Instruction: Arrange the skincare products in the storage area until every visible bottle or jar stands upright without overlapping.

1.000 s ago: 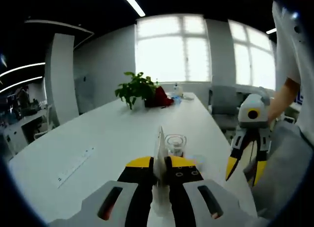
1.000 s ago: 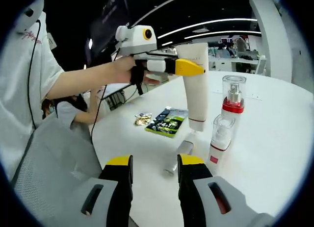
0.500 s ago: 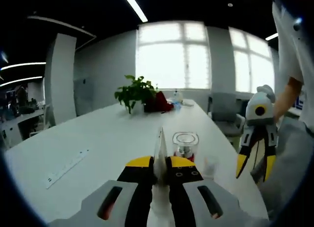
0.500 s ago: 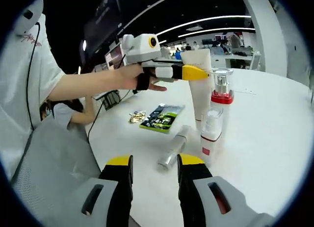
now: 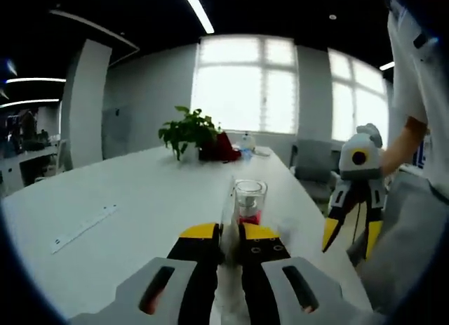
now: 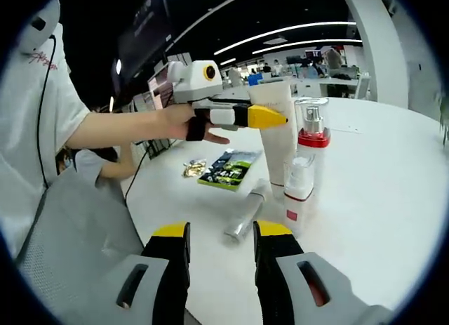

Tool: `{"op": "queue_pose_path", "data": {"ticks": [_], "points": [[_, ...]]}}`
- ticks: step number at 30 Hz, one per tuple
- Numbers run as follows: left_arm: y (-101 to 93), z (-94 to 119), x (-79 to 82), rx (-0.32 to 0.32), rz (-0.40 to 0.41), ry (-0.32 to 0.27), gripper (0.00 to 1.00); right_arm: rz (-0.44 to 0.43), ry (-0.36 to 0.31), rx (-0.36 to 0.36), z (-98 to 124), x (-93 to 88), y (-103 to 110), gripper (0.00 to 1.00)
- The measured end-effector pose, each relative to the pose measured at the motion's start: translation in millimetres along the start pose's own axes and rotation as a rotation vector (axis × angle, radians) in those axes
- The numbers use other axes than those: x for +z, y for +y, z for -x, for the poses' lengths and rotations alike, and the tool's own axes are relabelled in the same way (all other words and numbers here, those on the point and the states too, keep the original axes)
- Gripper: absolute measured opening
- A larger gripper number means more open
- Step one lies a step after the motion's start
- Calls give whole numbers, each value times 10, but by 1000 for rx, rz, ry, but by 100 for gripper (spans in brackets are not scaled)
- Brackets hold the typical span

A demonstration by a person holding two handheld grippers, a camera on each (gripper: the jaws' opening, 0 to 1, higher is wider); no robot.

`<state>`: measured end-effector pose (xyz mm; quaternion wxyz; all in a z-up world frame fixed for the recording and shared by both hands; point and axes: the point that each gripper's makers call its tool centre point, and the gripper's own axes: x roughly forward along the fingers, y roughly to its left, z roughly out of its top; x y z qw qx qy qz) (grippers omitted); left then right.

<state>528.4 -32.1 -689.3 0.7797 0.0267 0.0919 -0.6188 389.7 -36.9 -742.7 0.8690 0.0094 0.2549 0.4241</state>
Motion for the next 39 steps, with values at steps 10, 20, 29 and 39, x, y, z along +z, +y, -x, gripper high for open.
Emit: {"op": "queue_pose_path", "data": {"ticks": [10, 20, 29, 39], "points": [[-93, 0, 4, -36, 19, -1, 7, 2, -4, 4, -14, 26, 21, 35], [-109, 15, 20, -40, 53, -4, 7, -1, 0, 2, 1, 22, 26, 36], [-31, 97, 167, 8, 68, -40, 15, 5, 3, 5, -13, 46, 40, 37], [-21, 374, 136, 79, 65, 3, 27, 34, 24, 0, -40, 84, 128, 40]]}}
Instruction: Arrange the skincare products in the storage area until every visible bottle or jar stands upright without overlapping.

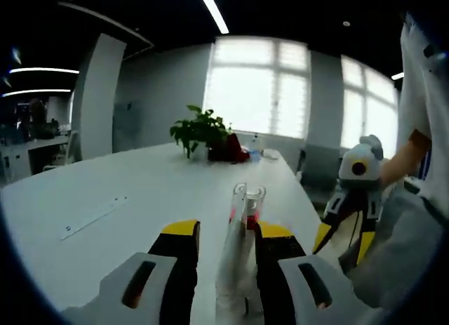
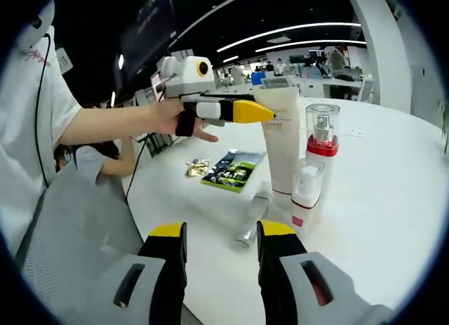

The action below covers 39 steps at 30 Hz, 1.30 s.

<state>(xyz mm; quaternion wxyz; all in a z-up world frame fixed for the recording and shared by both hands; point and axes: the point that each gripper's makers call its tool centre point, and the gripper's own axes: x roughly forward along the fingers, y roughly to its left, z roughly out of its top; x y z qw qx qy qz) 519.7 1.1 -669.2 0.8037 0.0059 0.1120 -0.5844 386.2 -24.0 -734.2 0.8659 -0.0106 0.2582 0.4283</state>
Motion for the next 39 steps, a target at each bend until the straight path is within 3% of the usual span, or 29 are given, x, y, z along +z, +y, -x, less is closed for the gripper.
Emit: {"op": "queue_pose_path", "data": {"ticks": [6, 16, 25, 39], "points": [[10, 278, -30, 66, 20, 0, 36, 15, 8, -17, 0, 36, 42, 44], [-117, 889, -306, 214, 103, 38, 56, 23, 22, -30, -22, 39, 154, 53], [-282, 1420, -498, 325, 191, 40, 68, 34, 30, -41, -15, 39, 216, 57], [-548, 1957, -752, 456, 284, 70, 86, 39, 37, -106, 58, 2, 64, 59]]}}
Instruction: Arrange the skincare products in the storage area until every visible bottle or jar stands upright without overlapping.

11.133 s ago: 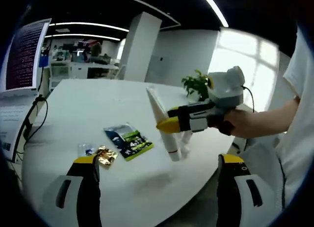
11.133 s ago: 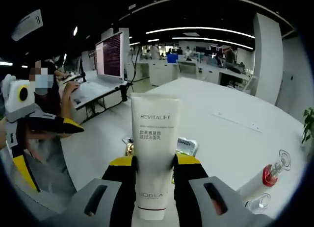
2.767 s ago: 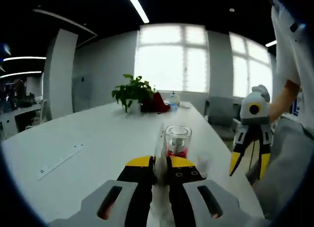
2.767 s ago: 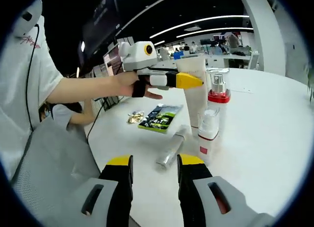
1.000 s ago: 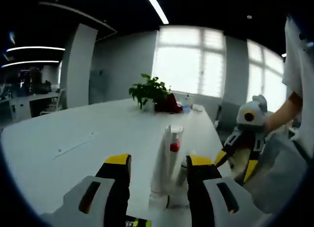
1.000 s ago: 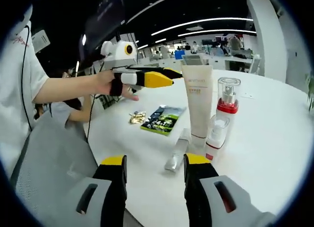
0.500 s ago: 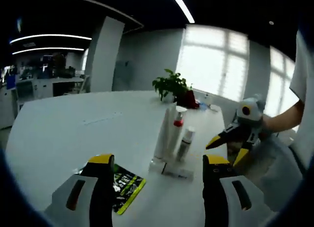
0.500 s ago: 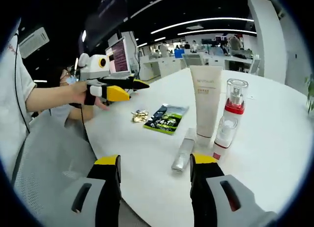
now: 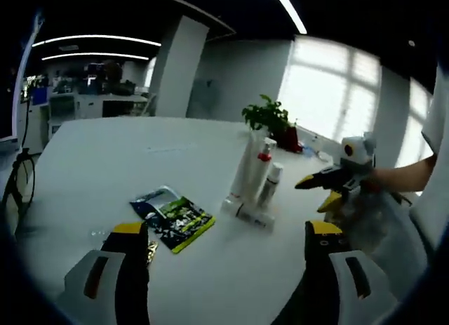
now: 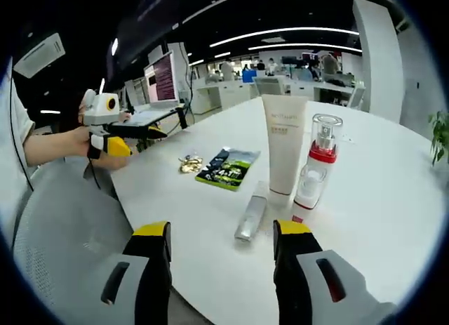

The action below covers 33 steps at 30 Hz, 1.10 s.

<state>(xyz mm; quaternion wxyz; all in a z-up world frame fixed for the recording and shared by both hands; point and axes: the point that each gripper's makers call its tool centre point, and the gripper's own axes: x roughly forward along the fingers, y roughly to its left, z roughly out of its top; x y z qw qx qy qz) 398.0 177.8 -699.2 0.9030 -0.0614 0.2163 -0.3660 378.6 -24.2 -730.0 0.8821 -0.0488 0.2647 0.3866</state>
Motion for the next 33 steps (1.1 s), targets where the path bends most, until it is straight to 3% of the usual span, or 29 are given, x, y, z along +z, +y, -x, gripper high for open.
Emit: {"op": "queue_pose_path", "data": {"ticks": [16, 33], "points": [[62, 267, -64, 80, 56, -3, 99, 7, 22, -29, 68, -24, -53, 64], [-44, 383, -169, 114, 49, 27, 99, -43, 58, -83, 134, -129, -103, 81]]}}
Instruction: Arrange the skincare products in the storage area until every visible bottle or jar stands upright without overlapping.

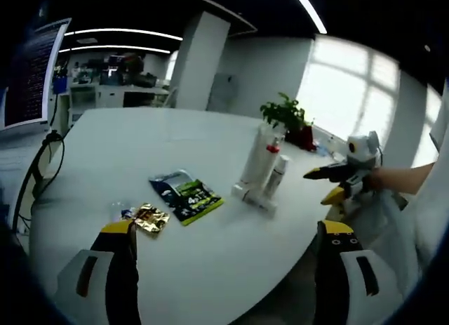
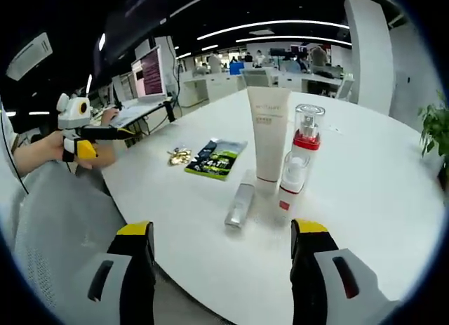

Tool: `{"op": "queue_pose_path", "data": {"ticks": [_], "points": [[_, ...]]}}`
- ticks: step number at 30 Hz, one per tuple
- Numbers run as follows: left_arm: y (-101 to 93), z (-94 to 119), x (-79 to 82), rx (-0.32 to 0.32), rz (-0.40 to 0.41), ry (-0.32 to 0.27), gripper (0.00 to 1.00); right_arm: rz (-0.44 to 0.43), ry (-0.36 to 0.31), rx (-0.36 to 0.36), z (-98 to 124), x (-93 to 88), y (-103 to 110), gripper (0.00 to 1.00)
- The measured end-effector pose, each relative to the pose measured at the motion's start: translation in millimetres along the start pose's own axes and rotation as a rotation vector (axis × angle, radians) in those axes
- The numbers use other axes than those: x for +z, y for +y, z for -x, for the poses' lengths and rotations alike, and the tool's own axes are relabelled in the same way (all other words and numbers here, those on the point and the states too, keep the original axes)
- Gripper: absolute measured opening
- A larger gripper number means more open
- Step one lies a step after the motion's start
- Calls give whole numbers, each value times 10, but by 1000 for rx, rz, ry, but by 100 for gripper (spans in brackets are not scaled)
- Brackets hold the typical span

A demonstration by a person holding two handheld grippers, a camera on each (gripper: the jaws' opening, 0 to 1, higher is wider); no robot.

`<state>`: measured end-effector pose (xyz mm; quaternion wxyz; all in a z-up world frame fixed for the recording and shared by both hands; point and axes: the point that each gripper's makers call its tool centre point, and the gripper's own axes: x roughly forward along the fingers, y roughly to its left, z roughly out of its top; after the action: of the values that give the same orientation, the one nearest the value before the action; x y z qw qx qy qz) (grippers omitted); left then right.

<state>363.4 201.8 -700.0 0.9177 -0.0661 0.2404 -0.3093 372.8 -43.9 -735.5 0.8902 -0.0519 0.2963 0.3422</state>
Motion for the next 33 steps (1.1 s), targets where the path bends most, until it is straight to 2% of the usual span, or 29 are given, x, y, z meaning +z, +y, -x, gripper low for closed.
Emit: {"op": "queue_pose_path", "data": {"ticks": [9, 13, 19, 33], "points": [[55, 15, -20, 21, -3, -1, 99, -3, 31, -15, -28, -59, -8, 94], [67, 7, -50, 28, -24, 14, 99, -13, 49, -20, -33, -94, -4, 97], [41, -11, -79, 24, -53, 36, 99, -14, 65, -18, -37, -118, 6, 98], [98, -7, -82, 33, -62, 39, 99, 0, 101, -16, -89, -138, 4, 96]]}}
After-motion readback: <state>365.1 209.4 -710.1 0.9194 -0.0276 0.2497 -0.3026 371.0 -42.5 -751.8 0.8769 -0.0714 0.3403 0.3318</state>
